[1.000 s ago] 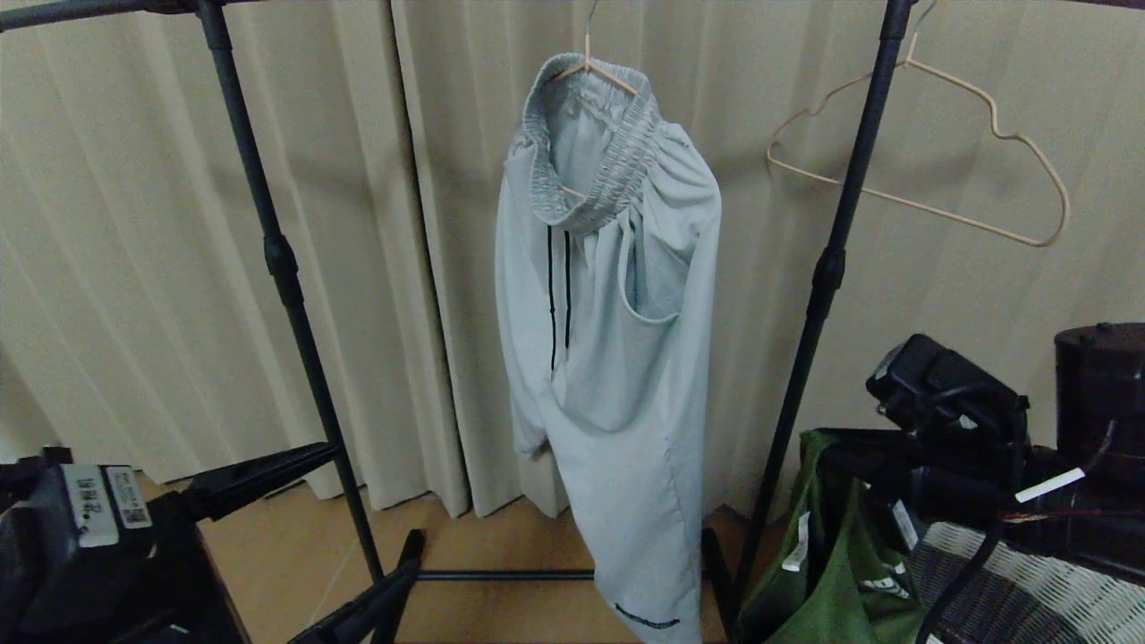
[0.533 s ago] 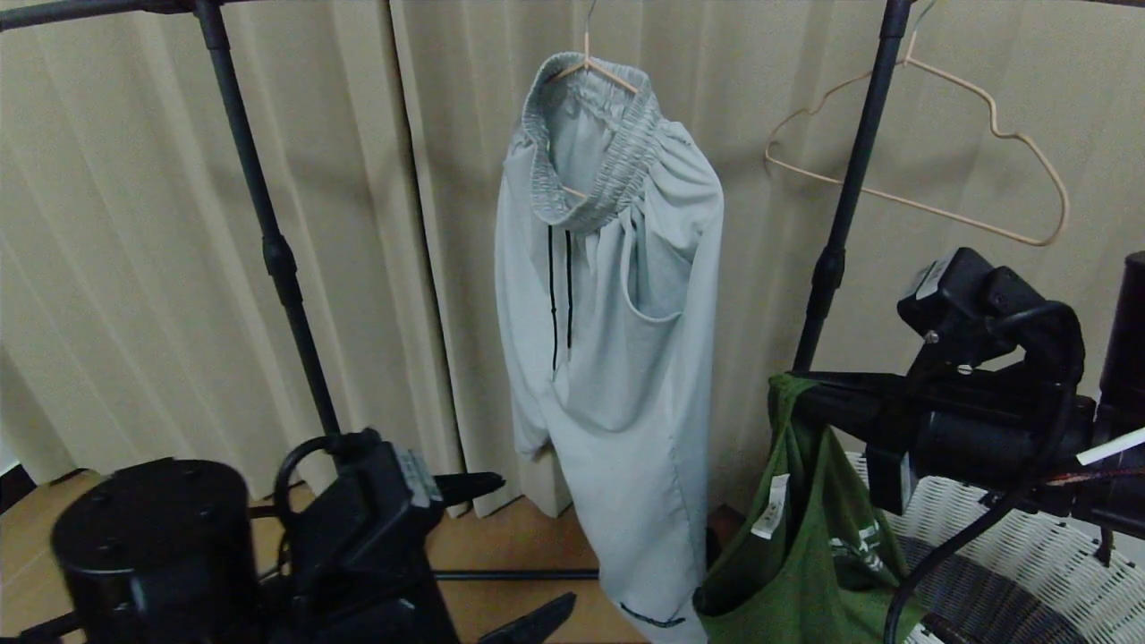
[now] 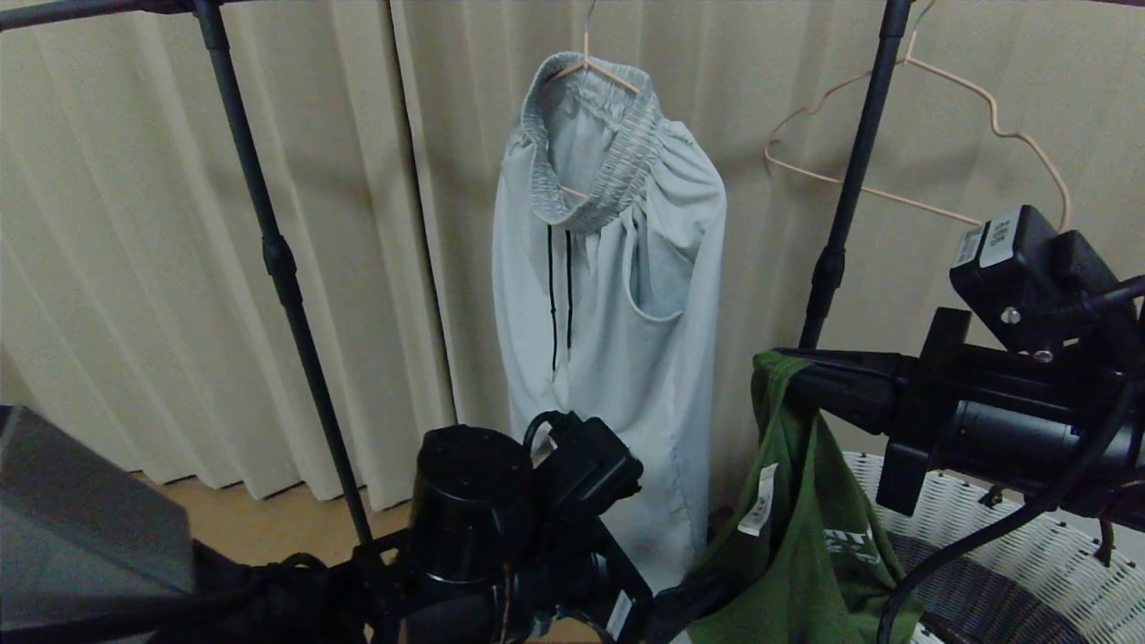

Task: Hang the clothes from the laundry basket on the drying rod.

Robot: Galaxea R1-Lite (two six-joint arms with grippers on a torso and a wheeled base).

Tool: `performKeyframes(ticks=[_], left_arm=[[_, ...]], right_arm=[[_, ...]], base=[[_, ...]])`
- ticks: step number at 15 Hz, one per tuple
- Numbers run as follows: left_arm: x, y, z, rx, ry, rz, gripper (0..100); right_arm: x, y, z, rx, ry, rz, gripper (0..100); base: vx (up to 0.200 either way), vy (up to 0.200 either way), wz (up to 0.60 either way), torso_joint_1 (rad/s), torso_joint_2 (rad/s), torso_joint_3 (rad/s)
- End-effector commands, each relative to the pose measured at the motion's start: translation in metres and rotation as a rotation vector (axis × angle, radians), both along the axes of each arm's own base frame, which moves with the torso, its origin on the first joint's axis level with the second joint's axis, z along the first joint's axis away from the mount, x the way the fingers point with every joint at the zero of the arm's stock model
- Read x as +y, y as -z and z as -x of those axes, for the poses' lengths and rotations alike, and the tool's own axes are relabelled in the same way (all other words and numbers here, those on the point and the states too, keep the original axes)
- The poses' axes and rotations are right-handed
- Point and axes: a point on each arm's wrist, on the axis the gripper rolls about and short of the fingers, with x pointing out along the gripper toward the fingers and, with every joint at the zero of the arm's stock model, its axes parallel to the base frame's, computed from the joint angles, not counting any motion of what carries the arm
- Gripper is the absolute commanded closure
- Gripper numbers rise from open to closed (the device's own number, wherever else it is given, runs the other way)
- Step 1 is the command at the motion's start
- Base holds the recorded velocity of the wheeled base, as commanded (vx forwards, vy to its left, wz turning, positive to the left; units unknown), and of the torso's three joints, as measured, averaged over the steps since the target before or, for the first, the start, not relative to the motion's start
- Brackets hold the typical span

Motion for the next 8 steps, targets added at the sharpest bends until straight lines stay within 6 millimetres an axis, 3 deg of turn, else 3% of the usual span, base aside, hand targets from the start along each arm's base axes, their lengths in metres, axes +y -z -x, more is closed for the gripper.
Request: performKeyframes(ticks=[1,8], left_arm=[[-0.014,0.022,-0.015,0.03,-0.008,-0.033,0],[-0.018,0.035,-0.023,0.046,-0.022,-0.059,0]], right_arm=[[-0.002,-0.006,0.007,-0.022,-0.013,-0.016,100],[-0.005,-0.017,0.018,-0.063,-0.035,-0.047,100]], base=[[0.0,0.0,0.0,0.0,0.0,0.0],[0.0,0.0,0.0,0.0,0.0,0.0]])
